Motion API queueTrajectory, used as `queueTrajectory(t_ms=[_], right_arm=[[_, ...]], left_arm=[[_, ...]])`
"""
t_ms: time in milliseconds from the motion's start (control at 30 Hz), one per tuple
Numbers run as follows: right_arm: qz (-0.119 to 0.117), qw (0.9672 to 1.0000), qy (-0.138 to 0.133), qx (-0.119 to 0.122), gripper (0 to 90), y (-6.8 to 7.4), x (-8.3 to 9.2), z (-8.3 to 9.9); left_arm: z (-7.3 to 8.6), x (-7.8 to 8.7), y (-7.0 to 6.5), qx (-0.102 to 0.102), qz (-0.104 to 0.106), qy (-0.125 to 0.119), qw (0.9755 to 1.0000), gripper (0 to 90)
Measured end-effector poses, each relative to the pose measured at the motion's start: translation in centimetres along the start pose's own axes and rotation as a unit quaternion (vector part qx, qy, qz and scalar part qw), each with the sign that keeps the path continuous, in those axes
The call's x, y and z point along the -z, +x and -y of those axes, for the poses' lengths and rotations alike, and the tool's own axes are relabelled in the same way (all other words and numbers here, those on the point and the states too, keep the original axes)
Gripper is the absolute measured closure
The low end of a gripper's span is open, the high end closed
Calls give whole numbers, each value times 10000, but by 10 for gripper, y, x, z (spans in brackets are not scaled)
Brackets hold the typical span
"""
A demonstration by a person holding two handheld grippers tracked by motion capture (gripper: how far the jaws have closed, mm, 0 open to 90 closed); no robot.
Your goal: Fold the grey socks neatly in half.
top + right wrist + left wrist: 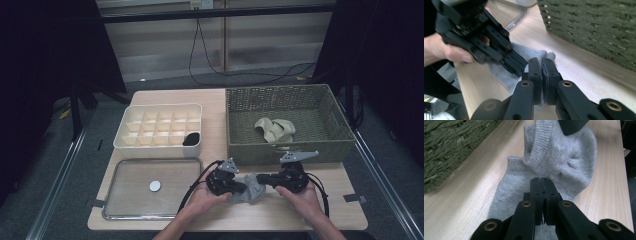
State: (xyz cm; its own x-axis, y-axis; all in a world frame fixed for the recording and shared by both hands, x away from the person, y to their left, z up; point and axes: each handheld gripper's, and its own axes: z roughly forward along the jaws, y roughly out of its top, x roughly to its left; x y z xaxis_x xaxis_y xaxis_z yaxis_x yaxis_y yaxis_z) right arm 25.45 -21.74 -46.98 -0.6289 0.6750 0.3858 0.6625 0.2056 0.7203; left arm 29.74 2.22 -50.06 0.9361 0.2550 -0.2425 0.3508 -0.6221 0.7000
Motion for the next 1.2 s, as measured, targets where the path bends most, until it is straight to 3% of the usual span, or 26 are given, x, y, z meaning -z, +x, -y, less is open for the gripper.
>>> queueTrajectory(t_ms=[167,500,767,933,1133,1200], right_arm=[[-131,9998,-119,-9,872,6,2,-3],[-278,9995,-177,-1,873,10,0,-2],[-119,9996,-248,-47,873,3,11,-1],[-60,9995,-309,-70,873,-1,19,1],[49,9993,-350,-117,871,-9,27,1],[78,9993,-341,-144,872,-13,27,-1]], left_arm=[[-4,-6,-4,-79,52,0,10000,877],[-4,-6,-3,71,92,-26,9999,874],[-4,3,-4,9,70,-172,9998,844],[-3,20,-5,62,1,-341,9994,821],[8,44,0,107,-110,-264,9995,763],[14,52,2,76,-187,-136,9997,755]])
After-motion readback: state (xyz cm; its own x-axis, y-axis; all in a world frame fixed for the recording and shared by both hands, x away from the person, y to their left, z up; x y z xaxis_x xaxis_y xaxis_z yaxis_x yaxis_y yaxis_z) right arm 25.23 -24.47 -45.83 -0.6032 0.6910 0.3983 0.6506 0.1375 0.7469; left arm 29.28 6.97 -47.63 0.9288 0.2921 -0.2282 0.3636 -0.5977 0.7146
